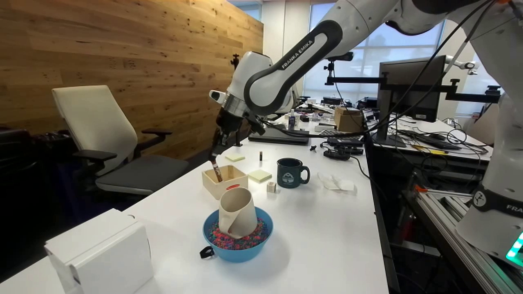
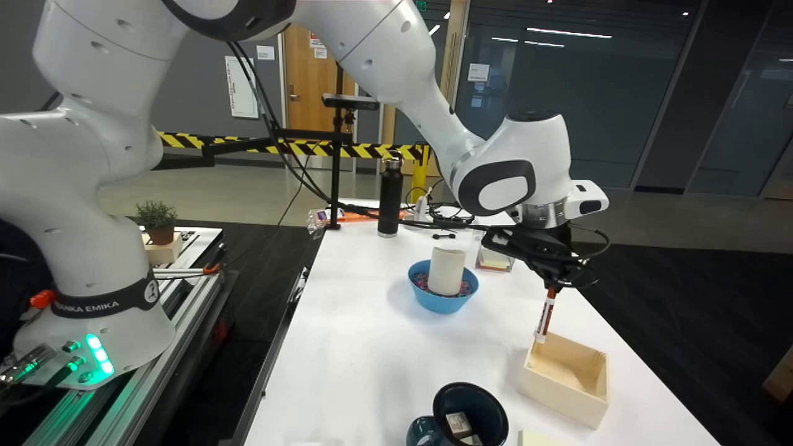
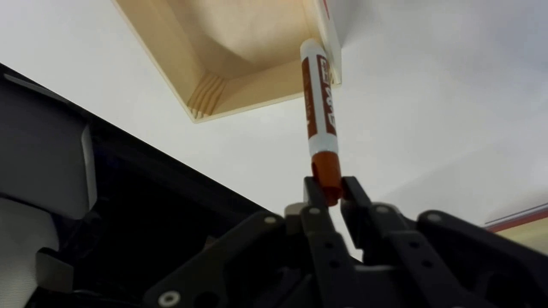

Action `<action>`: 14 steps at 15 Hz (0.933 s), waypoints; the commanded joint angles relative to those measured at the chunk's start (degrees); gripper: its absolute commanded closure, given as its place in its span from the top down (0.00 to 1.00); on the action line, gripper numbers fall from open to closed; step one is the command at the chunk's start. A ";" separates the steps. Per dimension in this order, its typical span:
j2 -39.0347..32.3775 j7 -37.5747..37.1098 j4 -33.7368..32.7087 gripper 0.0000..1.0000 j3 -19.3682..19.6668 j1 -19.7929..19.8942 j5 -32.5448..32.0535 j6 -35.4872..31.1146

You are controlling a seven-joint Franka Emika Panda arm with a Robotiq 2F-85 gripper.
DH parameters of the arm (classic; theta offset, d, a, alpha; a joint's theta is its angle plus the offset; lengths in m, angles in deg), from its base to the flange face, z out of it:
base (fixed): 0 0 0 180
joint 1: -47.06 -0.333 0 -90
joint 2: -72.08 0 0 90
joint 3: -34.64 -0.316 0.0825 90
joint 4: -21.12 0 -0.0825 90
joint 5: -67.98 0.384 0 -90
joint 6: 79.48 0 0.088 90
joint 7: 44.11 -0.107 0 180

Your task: Take the marker from the white cup and place it in the box, then place the cup on the table.

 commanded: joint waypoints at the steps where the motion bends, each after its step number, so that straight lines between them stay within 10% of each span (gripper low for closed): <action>1: -0.96 7.85 0.04 0.04 -3.34 3.01 1.46 0.19; 6: -1.85 10.88 1.40 0.04 -3.66 2.89 2.25 2.33; 7: -1.86 10.59 1.29 0.41 -3.43 2.61 2.28 2.98; 14: 4.30 0.41 -1.30 0.84 1.06 -3.99 1.08 7.52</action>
